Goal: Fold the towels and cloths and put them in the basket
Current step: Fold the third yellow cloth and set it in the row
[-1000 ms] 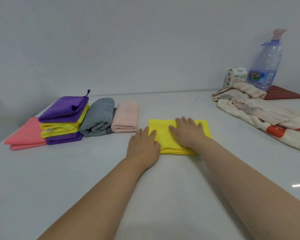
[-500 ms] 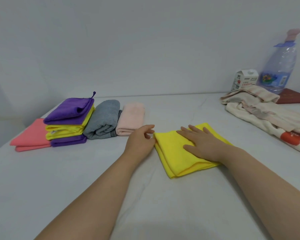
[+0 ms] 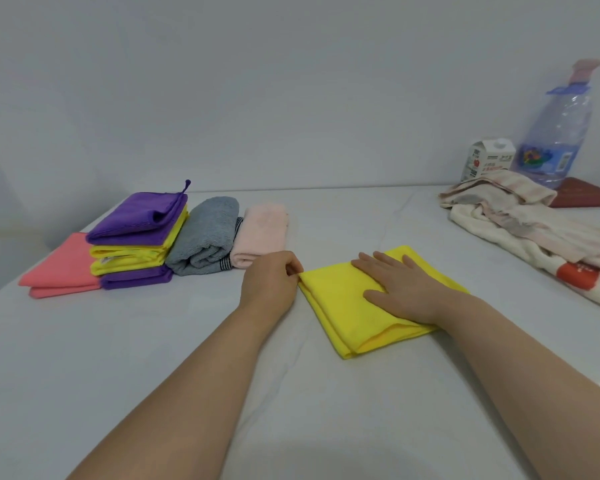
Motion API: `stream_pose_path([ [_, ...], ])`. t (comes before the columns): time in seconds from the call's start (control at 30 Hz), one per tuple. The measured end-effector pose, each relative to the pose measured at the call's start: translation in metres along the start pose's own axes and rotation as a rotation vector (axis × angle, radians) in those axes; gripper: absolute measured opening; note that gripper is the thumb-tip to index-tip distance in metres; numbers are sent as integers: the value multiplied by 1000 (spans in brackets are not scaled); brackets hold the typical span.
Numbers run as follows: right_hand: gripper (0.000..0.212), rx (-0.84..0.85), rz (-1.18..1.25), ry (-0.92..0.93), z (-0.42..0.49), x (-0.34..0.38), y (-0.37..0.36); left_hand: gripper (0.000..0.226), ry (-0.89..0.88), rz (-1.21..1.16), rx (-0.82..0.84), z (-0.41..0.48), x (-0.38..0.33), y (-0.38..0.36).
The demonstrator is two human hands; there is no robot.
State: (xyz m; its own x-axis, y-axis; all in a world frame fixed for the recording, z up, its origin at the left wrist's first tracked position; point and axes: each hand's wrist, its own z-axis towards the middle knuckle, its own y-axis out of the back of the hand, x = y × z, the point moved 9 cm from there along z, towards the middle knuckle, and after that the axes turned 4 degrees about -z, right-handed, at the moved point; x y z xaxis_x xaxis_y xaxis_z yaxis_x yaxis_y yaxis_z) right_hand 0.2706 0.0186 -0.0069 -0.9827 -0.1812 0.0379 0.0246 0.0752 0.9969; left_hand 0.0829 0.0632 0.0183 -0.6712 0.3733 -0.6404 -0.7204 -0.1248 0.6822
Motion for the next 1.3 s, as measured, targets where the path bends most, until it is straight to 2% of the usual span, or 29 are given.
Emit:
stream_pose_path([
  [0.07, 59, 6, -22, -6, -1, 0, -1, 22, -61, 4, -149, -3, -7, 14],
  [0.13, 59, 9, -38, -16, -2, 0, -1, 29, -198, -58, -351, -11, -23, 34],
  [0.17, 60, 11, -47, -22, -2, 1, -2, 32, -275, -69, -378, -16, -33, 37],
  [0.23, 61, 9, -63, -51, -3, 2, -2, 36, -410, -47, -314, -22, -55, 24],
  [0.3, 62, -12, -71, -106, -3, 4, -3, 42, -470, -8, -212, -27, -74, 4],
  [0.37, 63, -37, -69, -169, -3, 6, -3, 50, -392, 67, -48, -28, -83, -17],
  [0.5, 63, -51, -46, -253, -2, 5, -6, 48, -140, 372, 304, -27, -57, -53],
  [0.6, 59, -62, -15, -290, -1, 0, -6, 54, -63, 493, 496, -32, -33, -64],
  [0.77, 60, -48, 1, -332, -3, -14, -8, 57, -51, 515, 541, -31, -24, -63],
  [1.0, 59, -22, 103, -486, -30, -72, -10, 60, -30, 505, 548, -30, -21, -62],
  [1.1, 63, -66, 111, -489, -28, -73, -9, 60, -54, 488, 519, -31, -24, -59],
  [1.2, 71, -146, 87, -582, -30, -85, -3, 60, -69, 470, 510, -32, -24, -58],
  [1.3, 66, -163, 123, -615, -32, -90, 0, 59, -79, 474, 505, -33, -25, -58],
])
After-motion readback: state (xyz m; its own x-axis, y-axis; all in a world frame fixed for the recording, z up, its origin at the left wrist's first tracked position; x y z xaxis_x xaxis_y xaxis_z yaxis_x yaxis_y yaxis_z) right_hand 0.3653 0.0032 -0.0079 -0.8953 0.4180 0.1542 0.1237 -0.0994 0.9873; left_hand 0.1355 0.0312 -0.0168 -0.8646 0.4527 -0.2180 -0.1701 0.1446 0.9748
